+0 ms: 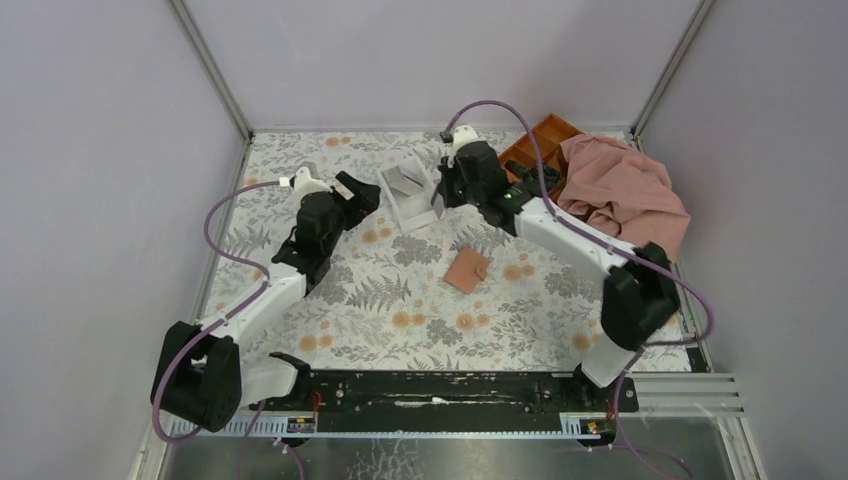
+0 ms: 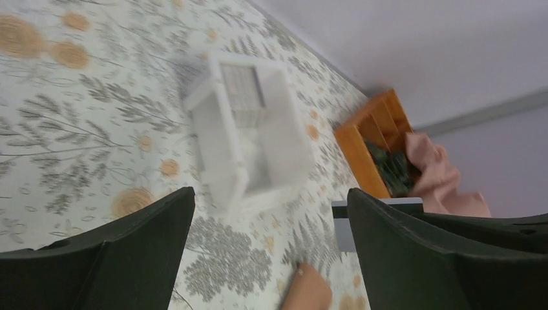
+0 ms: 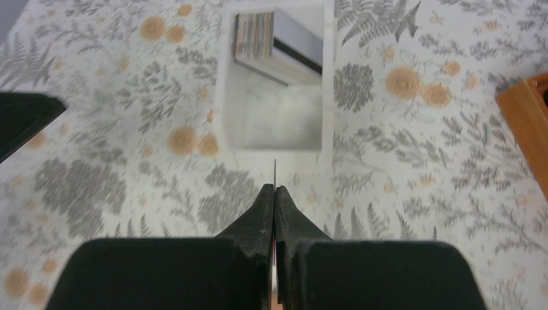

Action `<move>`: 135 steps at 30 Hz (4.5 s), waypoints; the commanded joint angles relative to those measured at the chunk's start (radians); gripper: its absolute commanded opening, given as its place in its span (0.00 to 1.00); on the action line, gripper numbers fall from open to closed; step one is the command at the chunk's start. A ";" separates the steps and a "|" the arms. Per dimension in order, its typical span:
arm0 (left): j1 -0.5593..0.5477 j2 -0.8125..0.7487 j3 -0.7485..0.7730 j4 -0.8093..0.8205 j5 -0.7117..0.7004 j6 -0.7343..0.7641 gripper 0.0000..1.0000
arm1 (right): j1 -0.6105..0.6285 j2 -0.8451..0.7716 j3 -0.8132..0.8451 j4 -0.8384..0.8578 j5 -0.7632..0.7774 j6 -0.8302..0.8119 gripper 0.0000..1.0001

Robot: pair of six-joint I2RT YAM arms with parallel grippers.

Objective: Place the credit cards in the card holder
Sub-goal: Pick up the credit card from the storage box.

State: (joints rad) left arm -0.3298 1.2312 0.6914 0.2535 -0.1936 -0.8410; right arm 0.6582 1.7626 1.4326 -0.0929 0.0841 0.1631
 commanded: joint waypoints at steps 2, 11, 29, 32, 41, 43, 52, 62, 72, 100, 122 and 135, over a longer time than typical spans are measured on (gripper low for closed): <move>-0.055 -0.068 -0.046 0.108 0.197 0.075 0.95 | 0.025 -0.307 -0.245 0.038 -0.084 0.105 0.00; -0.145 -0.071 -0.067 0.168 0.533 0.155 0.91 | 0.046 -0.631 -0.545 0.043 -0.267 0.247 0.00; -0.245 -0.016 -0.067 0.177 0.857 0.252 0.68 | 0.046 -0.746 -0.637 0.033 -0.417 0.317 0.00; -0.248 -0.003 -0.059 0.179 0.893 0.253 0.63 | 0.046 -0.731 -0.634 0.042 -0.426 0.324 0.00; -0.262 0.041 -0.044 0.180 0.961 0.251 0.52 | 0.046 -0.685 -0.599 0.052 -0.455 0.329 0.00; -0.265 0.048 -0.040 0.180 0.977 0.250 0.50 | 0.046 -0.674 -0.588 0.053 -0.458 0.329 0.00; -0.275 0.089 -0.021 0.166 1.018 0.255 0.40 | 0.045 -0.627 -0.541 0.048 -0.483 0.323 0.00; -0.276 0.128 -0.014 0.182 1.081 0.231 0.00 | 0.000 -0.617 -0.509 0.026 -0.475 0.291 0.32; -0.276 0.135 -0.006 0.229 0.915 0.175 0.00 | 0.000 -0.753 -0.630 -0.012 -0.233 0.242 0.67; -0.276 0.274 -0.038 0.567 0.953 -0.124 0.00 | 0.000 -0.858 -1.030 0.494 -0.284 0.456 0.63; -0.267 0.278 0.005 0.304 0.799 -0.017 0.48 | 0.000 -0.812 -1.045 0.614 -0.318 0.549 0.00; -0.249 0.185 -0.026 0.028 0.264 0.070 0.51 | 0.011 -0.682 -0.740 0.149 -0.103 0.435 0.00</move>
State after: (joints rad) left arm -0.5819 1.4349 0.6674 0.3546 0.2562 -0.8242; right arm 0.6552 1.0256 0.5686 0.2001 -0.1112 0.6468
